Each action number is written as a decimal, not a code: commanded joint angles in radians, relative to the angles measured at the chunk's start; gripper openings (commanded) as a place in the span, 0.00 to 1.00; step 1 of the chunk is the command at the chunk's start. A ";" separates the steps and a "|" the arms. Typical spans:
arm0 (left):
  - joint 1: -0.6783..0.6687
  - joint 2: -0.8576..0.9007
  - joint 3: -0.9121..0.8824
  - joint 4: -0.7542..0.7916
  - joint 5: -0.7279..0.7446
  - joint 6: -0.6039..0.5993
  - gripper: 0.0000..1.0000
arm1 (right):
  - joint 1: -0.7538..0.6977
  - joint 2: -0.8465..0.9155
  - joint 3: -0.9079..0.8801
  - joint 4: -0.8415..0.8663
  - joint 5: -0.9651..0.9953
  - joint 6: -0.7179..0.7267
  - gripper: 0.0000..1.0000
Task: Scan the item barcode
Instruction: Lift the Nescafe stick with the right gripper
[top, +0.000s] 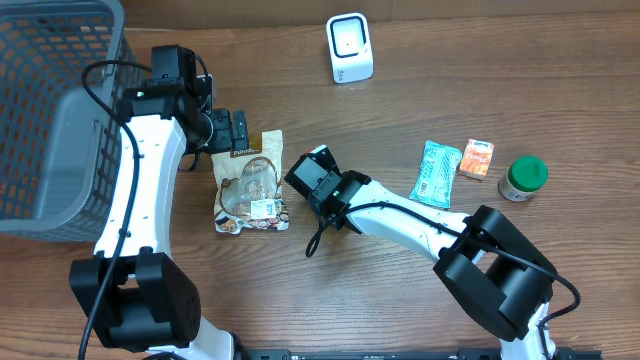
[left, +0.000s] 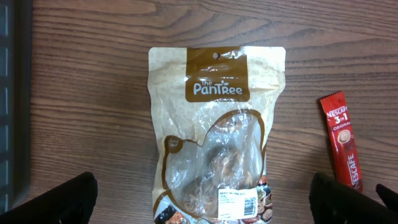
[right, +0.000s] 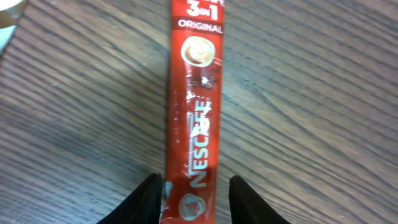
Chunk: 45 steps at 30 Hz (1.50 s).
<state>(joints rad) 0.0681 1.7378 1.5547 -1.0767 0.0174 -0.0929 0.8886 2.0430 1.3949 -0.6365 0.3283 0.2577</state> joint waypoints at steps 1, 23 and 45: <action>0.003 0.004 0.000 0.004 -0.006 0.026 1.00 | -0.005 -0.021 -0.020 0.023 -0.062 0.005 0.34; 0.003 0.004 0.000 0.004 -0.006 0.027 1.00 | -0.054 -0.136 0.006 0.003 -0.229 0.080 0.04; 0.001 0.004 0.000 0.004 -0.006 0.026 0.99 | -0.457 -0.218 -0.108 0.000 -1.334 -0.055 0.04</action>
<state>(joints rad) 0.0681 1.7378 1.5547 -1.0763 0.0174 -0.0929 0.4297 1.8294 1.3170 -0.6430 -0.9215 0.2337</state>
